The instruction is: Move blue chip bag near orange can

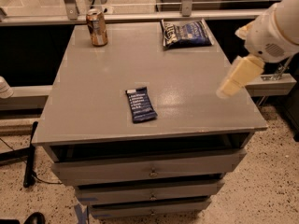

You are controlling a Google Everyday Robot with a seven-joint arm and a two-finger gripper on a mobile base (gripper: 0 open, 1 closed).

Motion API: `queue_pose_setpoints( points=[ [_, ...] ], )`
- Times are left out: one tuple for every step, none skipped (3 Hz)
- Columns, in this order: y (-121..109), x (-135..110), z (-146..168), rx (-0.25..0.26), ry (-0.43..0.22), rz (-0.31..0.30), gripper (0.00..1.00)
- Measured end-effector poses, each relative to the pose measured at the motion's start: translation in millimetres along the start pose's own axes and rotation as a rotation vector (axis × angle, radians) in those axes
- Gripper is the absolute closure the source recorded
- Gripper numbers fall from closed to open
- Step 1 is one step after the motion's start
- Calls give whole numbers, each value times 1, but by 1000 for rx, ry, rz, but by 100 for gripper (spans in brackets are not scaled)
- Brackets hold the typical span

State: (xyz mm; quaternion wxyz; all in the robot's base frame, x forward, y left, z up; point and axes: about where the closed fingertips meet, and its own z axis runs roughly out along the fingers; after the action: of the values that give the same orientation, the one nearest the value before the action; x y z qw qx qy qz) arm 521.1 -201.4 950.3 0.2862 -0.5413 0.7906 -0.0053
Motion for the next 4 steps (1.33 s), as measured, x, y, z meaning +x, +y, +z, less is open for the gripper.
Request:
queue_pose_setpoints(
  points=[
    [-71,-30,34,114,-151,30,0],
    [-94,-38,33,177,-194,38,0],
    [-93,-38,33,174,-192,37,0],
    [-94,-42,40,181,-216,54,0]
  ],
)
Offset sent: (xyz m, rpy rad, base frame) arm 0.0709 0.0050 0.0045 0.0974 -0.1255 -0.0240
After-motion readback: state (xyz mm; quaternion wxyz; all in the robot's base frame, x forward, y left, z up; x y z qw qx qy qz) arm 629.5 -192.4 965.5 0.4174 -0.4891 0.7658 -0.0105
